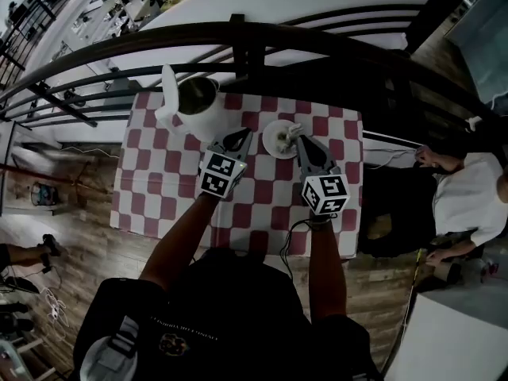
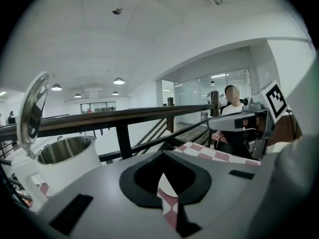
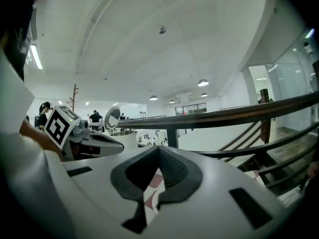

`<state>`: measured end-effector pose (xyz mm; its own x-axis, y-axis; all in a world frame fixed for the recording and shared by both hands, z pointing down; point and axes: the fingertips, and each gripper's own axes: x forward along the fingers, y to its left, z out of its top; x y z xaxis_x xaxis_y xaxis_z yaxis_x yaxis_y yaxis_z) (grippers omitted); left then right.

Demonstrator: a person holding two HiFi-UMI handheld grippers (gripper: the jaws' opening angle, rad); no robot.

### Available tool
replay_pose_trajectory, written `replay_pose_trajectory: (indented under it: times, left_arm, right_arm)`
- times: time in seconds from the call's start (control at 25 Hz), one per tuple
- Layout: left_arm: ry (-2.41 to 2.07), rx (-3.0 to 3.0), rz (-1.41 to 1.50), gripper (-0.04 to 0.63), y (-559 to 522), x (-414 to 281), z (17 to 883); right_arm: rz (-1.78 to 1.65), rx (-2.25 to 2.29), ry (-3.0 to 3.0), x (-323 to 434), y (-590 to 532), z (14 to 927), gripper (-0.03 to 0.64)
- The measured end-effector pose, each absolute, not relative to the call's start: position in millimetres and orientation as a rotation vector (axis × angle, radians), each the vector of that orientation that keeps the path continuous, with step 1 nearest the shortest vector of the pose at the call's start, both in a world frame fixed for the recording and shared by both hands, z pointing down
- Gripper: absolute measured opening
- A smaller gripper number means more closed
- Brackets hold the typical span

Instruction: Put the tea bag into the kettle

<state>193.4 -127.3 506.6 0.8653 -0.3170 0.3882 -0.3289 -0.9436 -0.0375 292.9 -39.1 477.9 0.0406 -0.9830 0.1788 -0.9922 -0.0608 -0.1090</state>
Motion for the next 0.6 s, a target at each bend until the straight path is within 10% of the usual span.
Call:
replay_pose_trajectory:
  times: [0.6]
  left_arm:
    - [-0.354,3.002,0.707,-0.002,-91.9,234.8,535.1]
  right_arm:
    - [0.447,2.356,-1.966,328.8,8.7,520.9,0.011]
